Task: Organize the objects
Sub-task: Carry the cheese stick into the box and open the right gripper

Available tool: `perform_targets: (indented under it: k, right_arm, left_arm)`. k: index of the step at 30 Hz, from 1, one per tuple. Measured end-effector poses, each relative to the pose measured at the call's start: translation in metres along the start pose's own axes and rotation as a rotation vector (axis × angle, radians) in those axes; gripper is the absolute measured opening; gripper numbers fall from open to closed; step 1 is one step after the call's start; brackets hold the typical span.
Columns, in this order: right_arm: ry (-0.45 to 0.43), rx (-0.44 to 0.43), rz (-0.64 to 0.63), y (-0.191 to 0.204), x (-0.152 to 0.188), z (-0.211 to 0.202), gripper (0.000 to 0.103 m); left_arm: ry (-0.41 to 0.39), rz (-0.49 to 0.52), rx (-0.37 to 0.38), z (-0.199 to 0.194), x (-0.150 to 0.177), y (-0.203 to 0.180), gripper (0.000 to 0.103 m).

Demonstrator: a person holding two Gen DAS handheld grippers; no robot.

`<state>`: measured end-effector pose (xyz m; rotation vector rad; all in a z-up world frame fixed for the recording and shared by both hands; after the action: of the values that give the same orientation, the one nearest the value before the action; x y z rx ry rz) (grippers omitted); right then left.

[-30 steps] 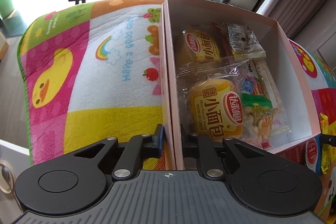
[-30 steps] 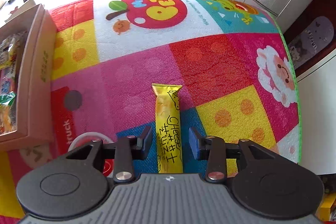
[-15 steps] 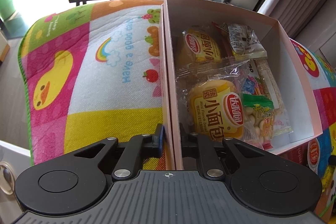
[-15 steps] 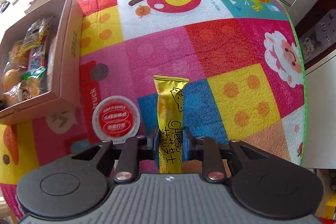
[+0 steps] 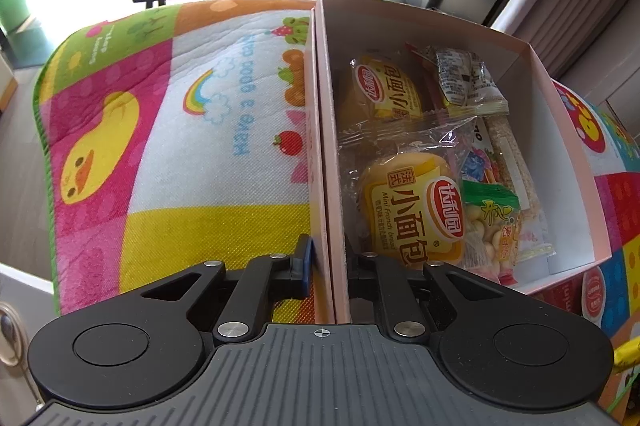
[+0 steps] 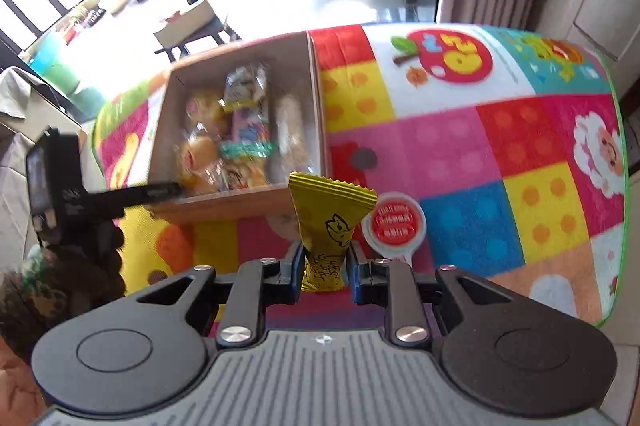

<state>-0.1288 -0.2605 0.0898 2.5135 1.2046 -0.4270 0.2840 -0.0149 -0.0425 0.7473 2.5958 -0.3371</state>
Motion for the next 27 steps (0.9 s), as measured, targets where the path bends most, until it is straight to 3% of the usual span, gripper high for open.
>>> perform_targets:
  k: [6, 11, 27]
  right_arm:
    - [-0.104, -0.082, -0.071, 0.042, -0.043, -0.017, 0.021]
    - [-0.125, -0.092, -0.113, 0.062, -0.056, -0.002, 0.021]
    - [0.024, -0.033, -0.177, 0.074, -0.06, 0.072, 0.022]
  left_arm:
    - [0.004, -0.012, 0.007, 0.0, 0.001, 0.0, 0.015]
    - [0.004, -0.022, 0.015, 0.0, 0.001, 0.002, 0.015]
    - [0.006, -0.014, 0.031, 0.0, 0.001, 0.002, 0.016]
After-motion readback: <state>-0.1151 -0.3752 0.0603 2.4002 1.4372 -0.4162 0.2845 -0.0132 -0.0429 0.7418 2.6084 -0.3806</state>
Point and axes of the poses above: each gripper's, at about its wrist camera, not at the fingertips, and z roughly the way its jaws point, y to its left, x to its underside, the point moved 9 cm from there along z, roughly the way its jaws point, and after that the axes turned 15 degrees about z, right-handed, at the moved point
